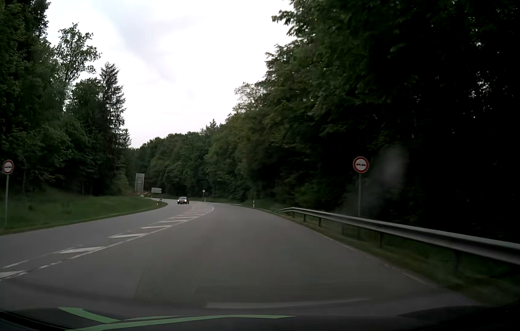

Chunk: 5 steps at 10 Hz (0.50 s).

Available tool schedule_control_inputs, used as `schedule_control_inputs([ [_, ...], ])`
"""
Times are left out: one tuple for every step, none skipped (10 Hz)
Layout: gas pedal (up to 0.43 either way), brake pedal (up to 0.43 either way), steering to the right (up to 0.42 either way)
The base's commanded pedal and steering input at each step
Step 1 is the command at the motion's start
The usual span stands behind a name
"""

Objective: Follow the waypoints while adhering to traffic rules and regulations

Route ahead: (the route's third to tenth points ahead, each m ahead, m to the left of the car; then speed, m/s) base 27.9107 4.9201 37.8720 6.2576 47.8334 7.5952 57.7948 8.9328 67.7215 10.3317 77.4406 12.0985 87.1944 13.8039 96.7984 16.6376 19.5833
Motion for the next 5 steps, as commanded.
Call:
schedule_control_inputs([
  [0.118, 0.000, -0.016],
  [0.118, 0.000, -0.017],
  [0.118, 0.000, -0.017],
  [0.118, 0.000, -0.017],
  [0.118, 0.000, -0.017],
])
